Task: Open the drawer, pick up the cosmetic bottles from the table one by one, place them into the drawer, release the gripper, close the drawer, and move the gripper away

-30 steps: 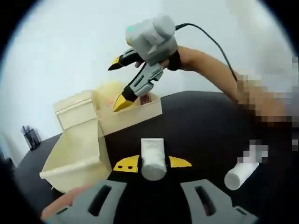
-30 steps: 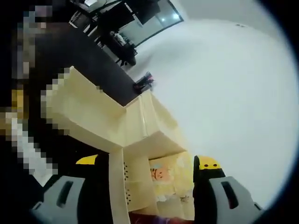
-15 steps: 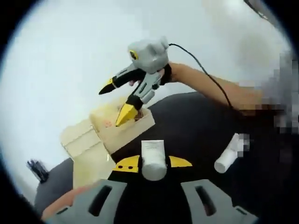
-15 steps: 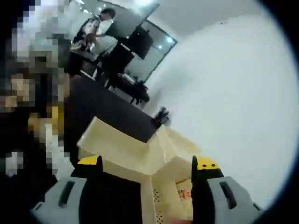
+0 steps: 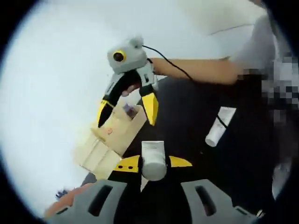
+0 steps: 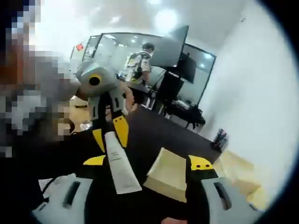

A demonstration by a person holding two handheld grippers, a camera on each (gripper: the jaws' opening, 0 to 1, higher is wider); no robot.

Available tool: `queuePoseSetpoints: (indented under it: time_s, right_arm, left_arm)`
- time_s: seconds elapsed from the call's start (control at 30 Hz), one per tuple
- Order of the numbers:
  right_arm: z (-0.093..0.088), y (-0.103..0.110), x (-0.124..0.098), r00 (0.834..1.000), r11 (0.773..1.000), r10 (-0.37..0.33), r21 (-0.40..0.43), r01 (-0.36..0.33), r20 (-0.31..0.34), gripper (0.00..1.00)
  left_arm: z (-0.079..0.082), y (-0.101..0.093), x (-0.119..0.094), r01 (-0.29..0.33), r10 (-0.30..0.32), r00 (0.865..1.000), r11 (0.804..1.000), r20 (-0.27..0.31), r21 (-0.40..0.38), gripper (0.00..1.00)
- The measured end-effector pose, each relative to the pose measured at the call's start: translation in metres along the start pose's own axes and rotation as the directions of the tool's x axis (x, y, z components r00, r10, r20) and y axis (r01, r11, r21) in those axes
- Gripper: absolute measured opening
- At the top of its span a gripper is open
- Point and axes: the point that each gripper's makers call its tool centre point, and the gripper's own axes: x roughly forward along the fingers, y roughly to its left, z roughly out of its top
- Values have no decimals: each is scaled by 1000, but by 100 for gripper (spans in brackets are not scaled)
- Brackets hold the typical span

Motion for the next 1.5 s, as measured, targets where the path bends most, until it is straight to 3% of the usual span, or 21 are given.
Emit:
queuePoseSetpoints:
  time_s: [0.13,0.3,0.4,0.53,0.7,0.8,0.9,0.97,1.17,1.4,1.5]
  right_arm:
    - [-13,11,9,995,998,60,-15,-62,-85,57]
    - [-33,20,25,974,994,102,-19,-108,-203,51]
    - [-38,20,34,966,993,96,-37,-108,-241,48]
    - [-37,18,42,963,993,87,-52,-104,-256,45]
    - [-35,22,48,959,991,85,-80,-111,-270,41]
    - [-36,28,51,954,987,107,-85,-135,-280,39]
    - [-35,39,51,948,981,154,-67,-179,-279,36]
    - [-34,48,51,941,975,193,-52,-215,-278,32]
    - [-36,64,54,925,964,238,-44,-262,-297,28]
    - [-45,64,58,915,964,225,-60,-259,-336,18]
    - [-48,65,57,909,962,234,-54,-268,-344,17]
  left_arm:
    - [-4,-3,-2,-1,7,998,994,-56,106,16]
    - [-8,-1,-6,1,16,996,982,-90,187,16]
    - [-15,3,-7,-7,53,988,955,-148,295,16]
    - [-20,1,-6,6,69,981,923,-181,386,16]
    - [-18,-4,-7,35,82,977,848,-197,529,16]
    - [-11,-12,-9,49,97,975,786,-201,616,16]
    - [-5,-22,-12,68,83,976,763,-201,642,16]
    - [-3,-25,-13,77,93,974,724,-207,685,16]
    - [-1,-32,-14,86,88,974,705,-207,704,16]
    - [-1,-39,-13,106,77,974,677,-213,728,16]
    - [-1,-41,-12,113,64,975,679,-212,725,16]
